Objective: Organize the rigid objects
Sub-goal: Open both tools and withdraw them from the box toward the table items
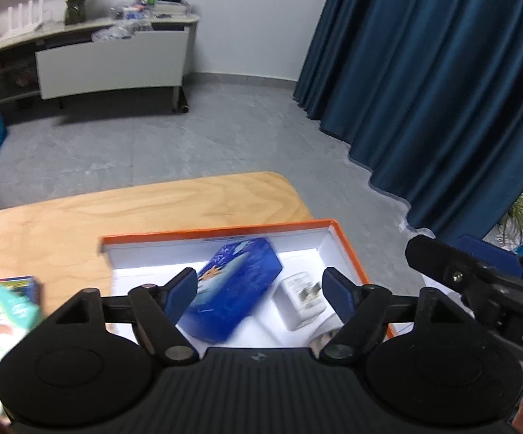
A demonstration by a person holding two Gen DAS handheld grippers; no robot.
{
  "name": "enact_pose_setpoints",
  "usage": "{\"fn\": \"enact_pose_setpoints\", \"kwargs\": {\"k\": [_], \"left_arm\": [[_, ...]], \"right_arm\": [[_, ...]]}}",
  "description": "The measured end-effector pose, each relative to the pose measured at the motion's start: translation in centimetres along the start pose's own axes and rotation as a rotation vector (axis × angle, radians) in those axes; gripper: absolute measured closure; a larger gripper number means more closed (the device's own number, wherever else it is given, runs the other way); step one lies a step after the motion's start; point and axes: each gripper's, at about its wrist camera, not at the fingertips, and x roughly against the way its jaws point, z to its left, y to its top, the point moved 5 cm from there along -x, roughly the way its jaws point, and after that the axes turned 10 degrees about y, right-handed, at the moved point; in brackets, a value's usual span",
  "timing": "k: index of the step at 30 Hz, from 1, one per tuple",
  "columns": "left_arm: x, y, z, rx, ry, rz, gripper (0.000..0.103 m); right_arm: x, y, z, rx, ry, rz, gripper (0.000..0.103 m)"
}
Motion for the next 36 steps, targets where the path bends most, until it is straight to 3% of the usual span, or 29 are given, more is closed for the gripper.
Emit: {"fn": "enact_pose_setpoints", "kwargs": {"k": [7,15,24,31,36], "left_arm": [[5.0,-2.3,3.3,0.036,0.121,-0.058,0.015],[9.1,-5.8,8.3,0.120,0.171,-0.058,0.014],[11.6,-9.2,16.5,0.203,0.255,-0.084,0.012],[11.1,-11.7,22.4,0.129,0.293,-0.064,0.012],[8.6,-11.6,23.8,-0.020,0.305,-0.054,0.011]], "right_arm": [[1.8,-1.4,3.5,0.023,0.038,0.006,0.021],[2.8,-4.5,9.6,0.077,0.127,0.073,0.020],[3.0,-7.9,15.9,0.144,0.230,0.138,0.020],[2.2,-10.4,19.0,0.186,0.273,0.192,0.020],[1.4,-12.1,20.1,0.204,0.284,0.226,0.020]]}}
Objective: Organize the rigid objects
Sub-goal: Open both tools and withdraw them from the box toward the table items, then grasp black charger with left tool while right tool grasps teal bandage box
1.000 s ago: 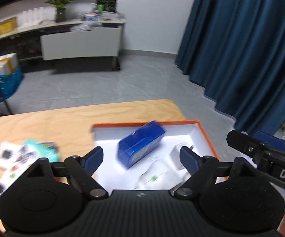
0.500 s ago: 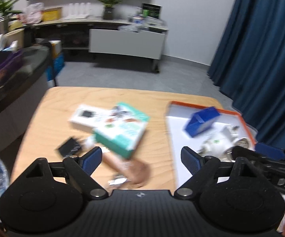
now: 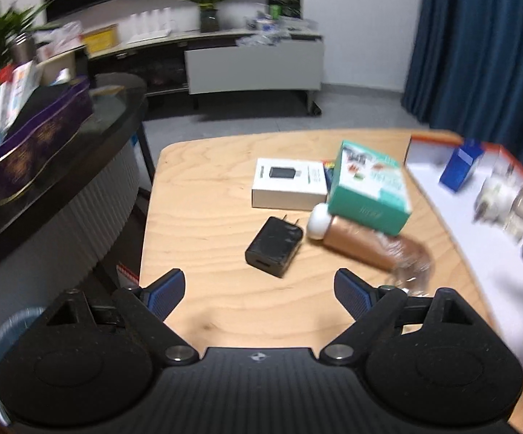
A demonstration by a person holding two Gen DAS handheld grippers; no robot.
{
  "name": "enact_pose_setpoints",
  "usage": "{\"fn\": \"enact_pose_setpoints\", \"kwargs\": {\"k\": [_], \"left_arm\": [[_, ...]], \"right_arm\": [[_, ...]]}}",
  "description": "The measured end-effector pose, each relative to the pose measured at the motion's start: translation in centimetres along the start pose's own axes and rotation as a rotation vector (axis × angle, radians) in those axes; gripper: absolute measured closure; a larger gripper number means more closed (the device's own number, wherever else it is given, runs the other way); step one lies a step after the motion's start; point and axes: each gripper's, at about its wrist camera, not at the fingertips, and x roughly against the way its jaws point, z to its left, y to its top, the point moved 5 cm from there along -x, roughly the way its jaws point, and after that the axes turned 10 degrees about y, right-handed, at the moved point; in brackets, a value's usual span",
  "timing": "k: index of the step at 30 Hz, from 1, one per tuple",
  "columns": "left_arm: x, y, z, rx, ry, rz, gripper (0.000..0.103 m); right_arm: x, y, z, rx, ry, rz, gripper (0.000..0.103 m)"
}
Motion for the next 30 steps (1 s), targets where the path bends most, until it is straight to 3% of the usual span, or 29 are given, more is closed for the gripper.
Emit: {"fn": "enact_pose_setpoints", "kwargs": {"k": [11,17,19,22,27,30], "left_arm": [[-5.7,1.2,-0.4,-0.064,-0.064,-0.013,0.015],[-6.8,0.7,-1.4,-0.081,-0.108,-0.029,0.043],[-6.7,0.8,-1.5,-0.079,-0.111,-0.042,0.058],[-6.4,0.7,-1.4,-0.060,-0.107,-0.046,0.066],[-5.7,0.4,-1.6,-0.009,-0.110,-0.052,0.066],[-5.1,0.2,-1.6,0.018,-0.106,-0.056,0.066]], "right_arm": [[-2.7,0.2,-0.3,-0.005,0.036,0.042,0.020],[-5.6,1.8,-1.1,-0.118,0.077,0.048,0.018],[-6.6,2.6,-1.1,-0.192,0.094,0.037,0.017],[-8.4,4.2,-0.6,-0.332,0.125,0.023,0.014],[-12.5,7.2,-0.5,-0.576,0.013,0.067,0.014],[-15.5,8.2,-0.2,-0.574,-0.111,0.113,0.013]]}}
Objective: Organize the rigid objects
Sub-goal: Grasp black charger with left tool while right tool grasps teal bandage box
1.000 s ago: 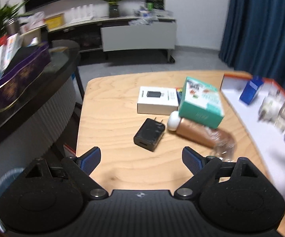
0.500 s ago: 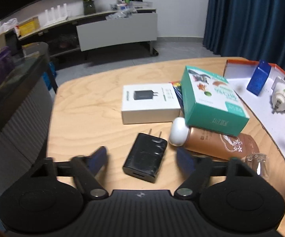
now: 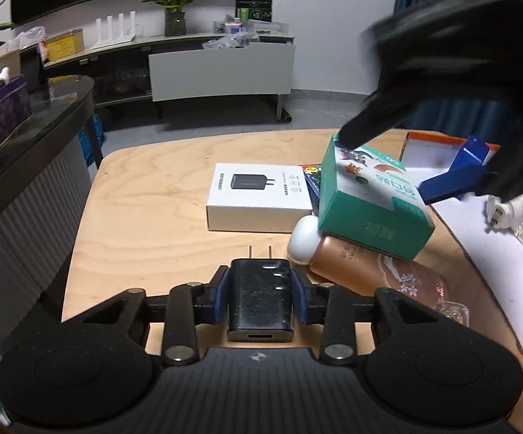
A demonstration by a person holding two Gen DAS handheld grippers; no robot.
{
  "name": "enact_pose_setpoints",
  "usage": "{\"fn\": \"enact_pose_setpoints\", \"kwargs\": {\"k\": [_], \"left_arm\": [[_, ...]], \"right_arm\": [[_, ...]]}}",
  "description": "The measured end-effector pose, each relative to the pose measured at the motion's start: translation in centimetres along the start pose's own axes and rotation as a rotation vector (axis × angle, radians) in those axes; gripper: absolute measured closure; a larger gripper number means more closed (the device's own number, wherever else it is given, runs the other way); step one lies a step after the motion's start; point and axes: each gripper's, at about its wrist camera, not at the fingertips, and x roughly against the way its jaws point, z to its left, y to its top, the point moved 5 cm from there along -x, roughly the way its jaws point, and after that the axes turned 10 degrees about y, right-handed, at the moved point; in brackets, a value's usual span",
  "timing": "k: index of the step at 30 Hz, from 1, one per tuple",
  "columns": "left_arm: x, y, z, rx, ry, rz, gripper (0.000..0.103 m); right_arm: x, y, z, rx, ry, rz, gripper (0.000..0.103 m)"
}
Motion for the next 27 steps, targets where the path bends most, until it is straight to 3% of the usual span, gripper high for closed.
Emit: {"fn": "enact_pose_setpoints", "kwargs": {"k": [5,6,8,13,18,27], "left_arm": [[1.5,0.2,0.4,0.033,0.027,-0.031,0.066],[1.7,0.2,0.5,0.034,0.031,-0.036,0.066],[2.2,0.3,0.6,0.048,0.032,-0.038,0.066],[3.6,0.5,0.6,0.076,0.037,-0.059,0.066],[6.0,0.9,-0.4,0.069,0.028,-0.085,0.066],[11.6,2.2,-7.0,0.064,-0.087,-0.110,0.066]], "right_arm": [[-3.6,-0.7,-0.6,-0.032,-0.116,0.070,0.007],[-4.0,-1.0,-0.8,-0.038,-0.118,0.091,0.009],[-3.4,-1.2,-1.2,-0.051,-0.074,0.051,0.014],[-1.0,-1.0,-1.4,0.029,-0.019,0.028,0.015],[4.6,-0.5,-1.9,0.111,0.059,-0.050,0.015],[17.4,-0.8,-6.8,0.332,0.033,-0.219,0.015]]}}
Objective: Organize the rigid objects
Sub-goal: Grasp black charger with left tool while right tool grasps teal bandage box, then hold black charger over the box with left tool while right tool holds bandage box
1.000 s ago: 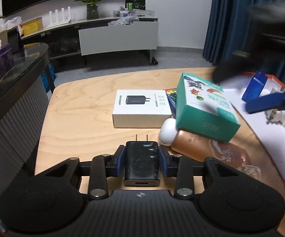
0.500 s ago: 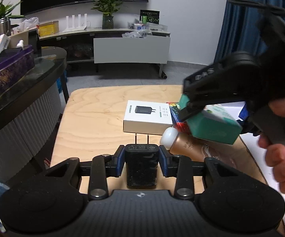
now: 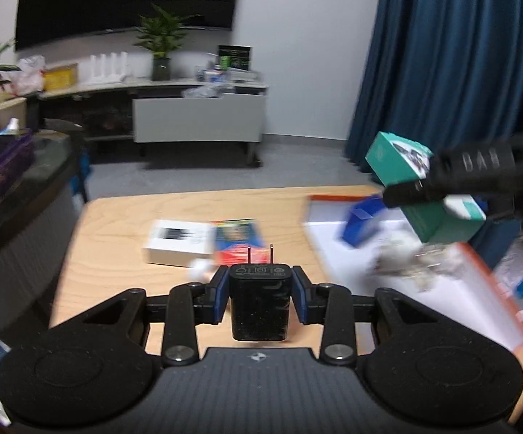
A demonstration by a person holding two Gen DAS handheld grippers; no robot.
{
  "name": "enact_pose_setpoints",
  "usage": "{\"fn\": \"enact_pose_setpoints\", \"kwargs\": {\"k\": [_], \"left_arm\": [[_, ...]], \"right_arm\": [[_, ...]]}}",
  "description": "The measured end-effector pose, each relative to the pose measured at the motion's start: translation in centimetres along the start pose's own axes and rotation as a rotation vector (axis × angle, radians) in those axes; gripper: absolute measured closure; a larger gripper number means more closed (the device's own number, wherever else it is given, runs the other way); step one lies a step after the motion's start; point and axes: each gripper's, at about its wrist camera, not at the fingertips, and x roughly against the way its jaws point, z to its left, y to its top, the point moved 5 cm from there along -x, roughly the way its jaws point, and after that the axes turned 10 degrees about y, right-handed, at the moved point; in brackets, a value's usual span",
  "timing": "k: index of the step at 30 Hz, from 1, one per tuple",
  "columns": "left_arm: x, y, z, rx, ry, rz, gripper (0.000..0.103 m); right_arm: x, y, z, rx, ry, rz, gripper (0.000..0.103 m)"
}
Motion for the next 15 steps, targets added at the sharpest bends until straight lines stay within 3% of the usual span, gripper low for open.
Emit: {"fn": "enact_pose_setpoints", "kwargs": {"k": [4,9,12,15], "left_arm": [[1.6,1.0,-5.3,-0.043,-0.047,-0.025,0.066],[0.8,1.6,-11.1,-0.024,-0.103,0.005,0.066],[0.2,1.5,-13.8,-0.033,-0.130,0.025,0.066],[0.0,1.3,-15.3,-0.056,-0.105,0.010,0.066]], "right_arm": [[5.3,-0.4,-4.1,0.080,-0.109,-0.040,0.015],[9.6,-1.0,-8.3,0.089,-0.173,-0.077,0.015],[10.7,-1.7,-9.7,0.094,-0.184,-0.082,0.015],[10.5,-2.4,-10.3,0.105,-0.188,-0.078,0.015]]}}
